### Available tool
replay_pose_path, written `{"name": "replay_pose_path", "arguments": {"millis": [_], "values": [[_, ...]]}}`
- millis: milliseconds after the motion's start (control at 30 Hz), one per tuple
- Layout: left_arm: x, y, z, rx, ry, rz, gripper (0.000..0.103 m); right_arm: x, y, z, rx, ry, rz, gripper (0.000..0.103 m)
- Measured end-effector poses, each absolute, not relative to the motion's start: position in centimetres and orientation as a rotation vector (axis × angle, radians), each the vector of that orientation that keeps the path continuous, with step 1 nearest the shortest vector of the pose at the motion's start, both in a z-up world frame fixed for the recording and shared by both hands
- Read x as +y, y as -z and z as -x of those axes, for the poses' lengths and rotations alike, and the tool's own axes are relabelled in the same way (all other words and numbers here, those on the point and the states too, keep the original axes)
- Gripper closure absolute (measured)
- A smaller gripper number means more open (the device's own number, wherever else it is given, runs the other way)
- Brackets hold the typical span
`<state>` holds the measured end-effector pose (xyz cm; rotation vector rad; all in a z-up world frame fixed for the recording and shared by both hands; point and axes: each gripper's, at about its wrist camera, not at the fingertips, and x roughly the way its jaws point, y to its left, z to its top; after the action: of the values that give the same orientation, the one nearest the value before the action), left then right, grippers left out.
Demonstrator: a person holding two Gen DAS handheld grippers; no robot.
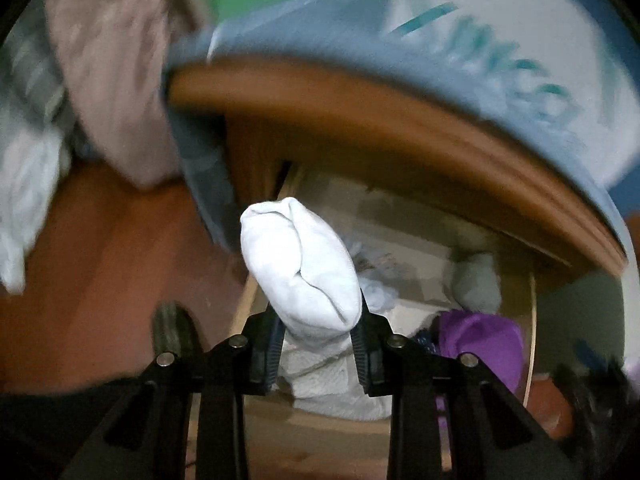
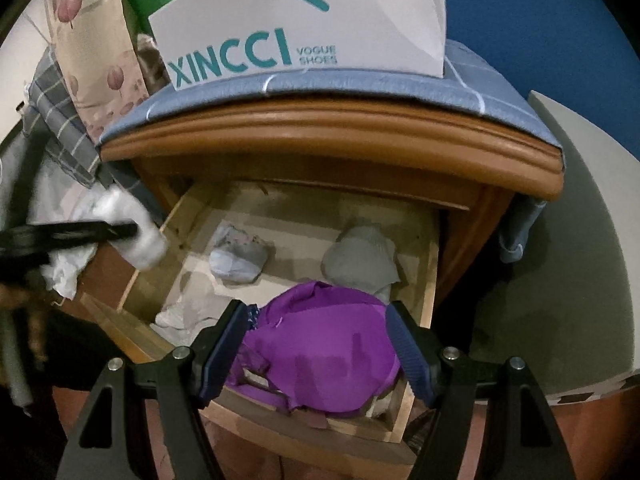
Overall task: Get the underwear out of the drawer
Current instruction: 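Lift the white rolled sock with the left tool over the XINCCI box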
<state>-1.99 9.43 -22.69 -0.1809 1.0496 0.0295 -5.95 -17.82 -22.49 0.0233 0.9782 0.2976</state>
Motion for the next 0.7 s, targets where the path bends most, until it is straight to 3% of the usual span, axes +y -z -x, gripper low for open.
{"name": "replay_pose_path", "arguments": {"millis": [300, 700], "values": [[3.9, 14.5, 7.4, 0.841, 0.146, -0.139, 0.076, -16.4, 23.1, 5.9, 0.976, -0.325, 0.038, 0.030], [-0.9, 3.0, 8.5, 0.559, 0.222, -0.206, 0.076, -17.1, 22.8, 5.6, 0.954, -0.310, 0.005, 0.030]]}}
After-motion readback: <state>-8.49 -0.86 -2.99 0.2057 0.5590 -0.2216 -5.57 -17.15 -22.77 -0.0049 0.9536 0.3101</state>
